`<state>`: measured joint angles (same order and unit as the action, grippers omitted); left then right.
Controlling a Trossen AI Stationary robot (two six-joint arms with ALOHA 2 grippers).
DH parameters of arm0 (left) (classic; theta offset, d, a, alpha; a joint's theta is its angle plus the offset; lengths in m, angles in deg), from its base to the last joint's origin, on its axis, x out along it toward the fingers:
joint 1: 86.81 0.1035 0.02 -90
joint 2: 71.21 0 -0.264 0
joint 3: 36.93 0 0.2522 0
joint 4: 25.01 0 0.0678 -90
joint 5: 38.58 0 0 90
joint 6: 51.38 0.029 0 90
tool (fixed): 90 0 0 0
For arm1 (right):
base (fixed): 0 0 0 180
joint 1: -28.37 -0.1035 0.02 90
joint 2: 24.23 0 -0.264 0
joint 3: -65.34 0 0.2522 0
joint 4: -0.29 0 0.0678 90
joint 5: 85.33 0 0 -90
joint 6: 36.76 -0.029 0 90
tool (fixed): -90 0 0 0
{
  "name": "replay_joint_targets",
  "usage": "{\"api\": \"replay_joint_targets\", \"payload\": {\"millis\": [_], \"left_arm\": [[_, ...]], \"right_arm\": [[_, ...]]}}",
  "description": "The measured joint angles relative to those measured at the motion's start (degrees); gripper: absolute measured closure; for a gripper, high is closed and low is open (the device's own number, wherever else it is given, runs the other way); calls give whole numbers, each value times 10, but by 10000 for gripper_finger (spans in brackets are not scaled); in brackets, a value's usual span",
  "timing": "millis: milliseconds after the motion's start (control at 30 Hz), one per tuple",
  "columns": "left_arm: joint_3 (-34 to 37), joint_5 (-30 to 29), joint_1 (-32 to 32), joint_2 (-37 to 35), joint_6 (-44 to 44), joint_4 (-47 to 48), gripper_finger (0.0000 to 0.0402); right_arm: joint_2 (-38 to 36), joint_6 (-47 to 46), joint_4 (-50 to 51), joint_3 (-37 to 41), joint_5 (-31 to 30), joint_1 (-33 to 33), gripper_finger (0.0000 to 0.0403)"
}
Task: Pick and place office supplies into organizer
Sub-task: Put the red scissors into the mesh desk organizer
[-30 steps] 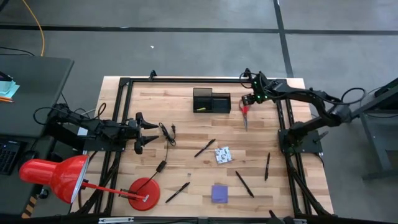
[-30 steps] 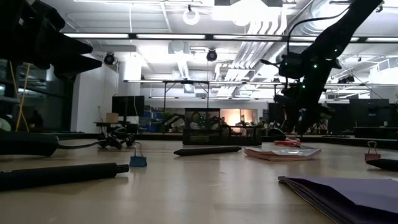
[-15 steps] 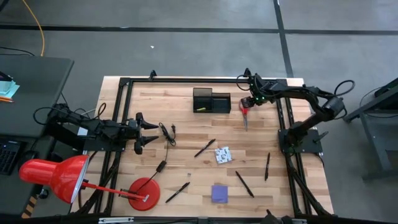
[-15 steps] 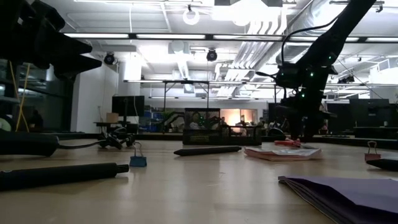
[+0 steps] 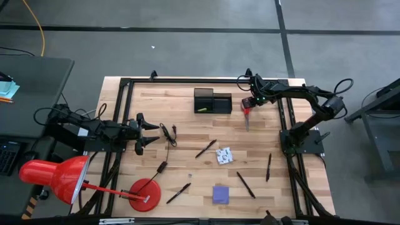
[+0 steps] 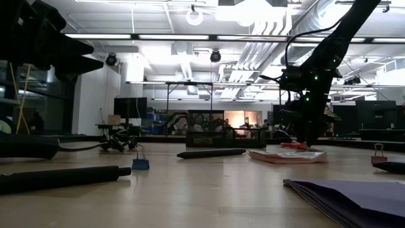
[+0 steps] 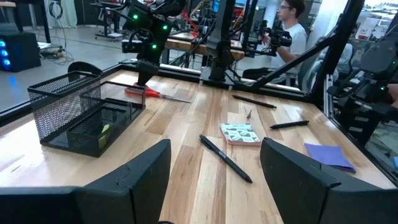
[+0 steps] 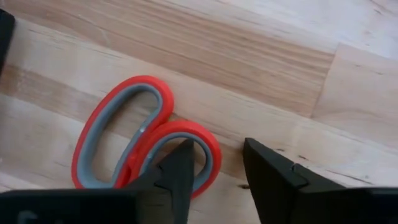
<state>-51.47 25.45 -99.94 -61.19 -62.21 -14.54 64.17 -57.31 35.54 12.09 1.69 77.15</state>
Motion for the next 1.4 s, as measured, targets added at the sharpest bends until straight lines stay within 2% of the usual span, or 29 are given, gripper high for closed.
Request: {"api": "replay_joint_targets", "payload": {"millis": [433,667,933,1400], "left_arm": [[0,0,0,0,0,0,169],[0,0,0,0,0,0,169],[0,0,0,0,0,0,169],[0,0,0,0,0,0,169]], "right_arm": [[0,16,-6,0,5,0,392],[-1,22,-8,1,4,0,382],[-43,37,-22,3,-1,-15,395],[-193,41,-30,2,-141,-126,395]]}}
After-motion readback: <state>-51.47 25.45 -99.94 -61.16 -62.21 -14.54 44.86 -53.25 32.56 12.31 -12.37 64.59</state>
